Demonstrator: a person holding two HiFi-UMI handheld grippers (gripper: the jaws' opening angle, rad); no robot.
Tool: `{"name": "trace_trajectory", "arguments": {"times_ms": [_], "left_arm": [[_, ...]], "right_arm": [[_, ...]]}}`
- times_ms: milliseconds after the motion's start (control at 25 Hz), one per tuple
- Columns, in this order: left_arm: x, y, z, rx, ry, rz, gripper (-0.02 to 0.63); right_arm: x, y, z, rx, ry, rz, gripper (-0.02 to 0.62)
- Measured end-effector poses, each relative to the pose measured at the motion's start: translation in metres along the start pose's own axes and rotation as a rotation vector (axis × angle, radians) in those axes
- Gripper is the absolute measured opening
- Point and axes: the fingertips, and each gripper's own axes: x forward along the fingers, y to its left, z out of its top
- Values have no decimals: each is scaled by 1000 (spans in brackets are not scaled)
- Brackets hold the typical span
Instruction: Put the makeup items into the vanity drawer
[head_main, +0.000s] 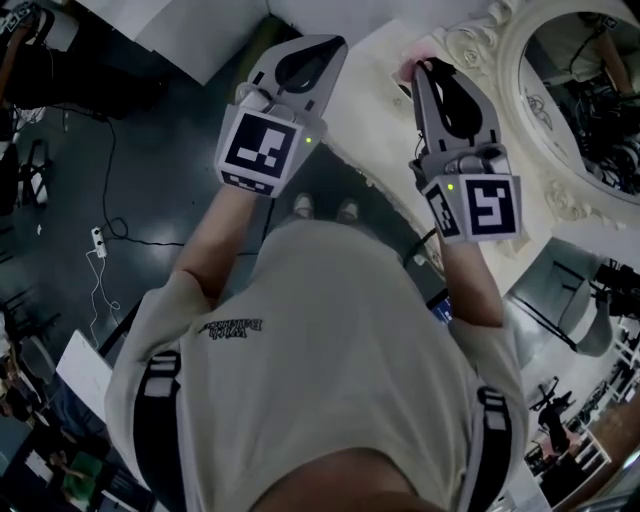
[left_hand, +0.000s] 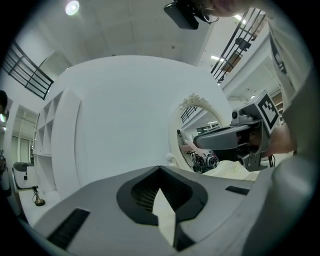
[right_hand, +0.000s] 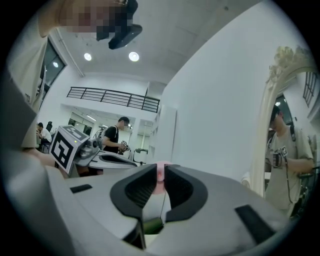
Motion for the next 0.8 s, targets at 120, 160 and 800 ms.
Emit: {"name": "trace_trajectory", "arguments": {"times_ms": [120,160,800], "left_arm": [[-10,-8,10,19,-18,6,14],[-13,-11,14,24,-24,10,14],[-35,-33,14,-45,-26,3,14]], "right_arm": [[-15,6,12,-13,-31,4,49],[-20,9,14,-15,-38,5,49],[-61,34,12,49,-45,25,49]]}}
